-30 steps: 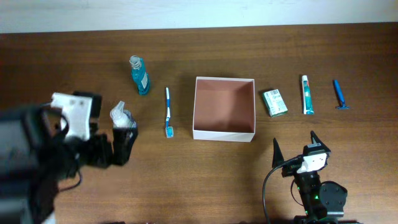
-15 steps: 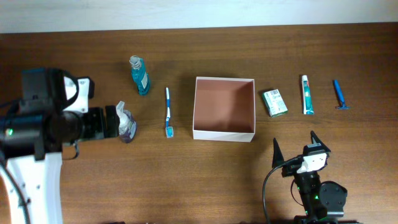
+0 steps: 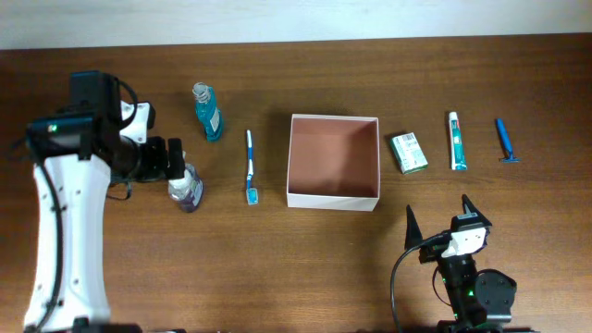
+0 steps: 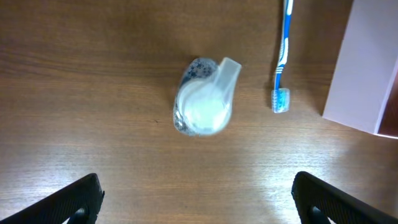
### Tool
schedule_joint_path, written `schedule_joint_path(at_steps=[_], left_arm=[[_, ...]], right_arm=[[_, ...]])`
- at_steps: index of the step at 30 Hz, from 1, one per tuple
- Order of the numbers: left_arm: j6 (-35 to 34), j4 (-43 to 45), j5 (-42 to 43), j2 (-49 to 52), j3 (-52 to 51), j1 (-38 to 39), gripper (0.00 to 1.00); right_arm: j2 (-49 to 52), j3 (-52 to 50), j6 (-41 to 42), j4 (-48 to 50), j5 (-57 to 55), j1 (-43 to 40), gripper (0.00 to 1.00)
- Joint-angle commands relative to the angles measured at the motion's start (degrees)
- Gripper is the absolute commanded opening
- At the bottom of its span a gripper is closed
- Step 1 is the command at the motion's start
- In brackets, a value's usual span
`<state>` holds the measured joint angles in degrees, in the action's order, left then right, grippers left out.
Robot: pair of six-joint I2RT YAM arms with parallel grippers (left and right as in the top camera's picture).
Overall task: Pack container
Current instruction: 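Move the left gripper forward over the clear foam soap bottle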
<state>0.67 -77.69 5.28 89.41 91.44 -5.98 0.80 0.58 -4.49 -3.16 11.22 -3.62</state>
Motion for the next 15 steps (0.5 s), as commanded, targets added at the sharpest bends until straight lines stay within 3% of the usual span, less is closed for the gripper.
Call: schedule_joint_path(at_steps=[1,15], left_arm=[[1.07,1.18,-0.39,3.21,-0.33,-0.07,0.99],[1.92,6.16,0.09,6.93,0.00,0.48,0.99]], right_arm=[[-0.59,-0.26,0.22,-0.39,-0.52,-0.26,0.99],[-0.59,-0.26,0.22,-0.39,-0.52,-0.26,0.99]])
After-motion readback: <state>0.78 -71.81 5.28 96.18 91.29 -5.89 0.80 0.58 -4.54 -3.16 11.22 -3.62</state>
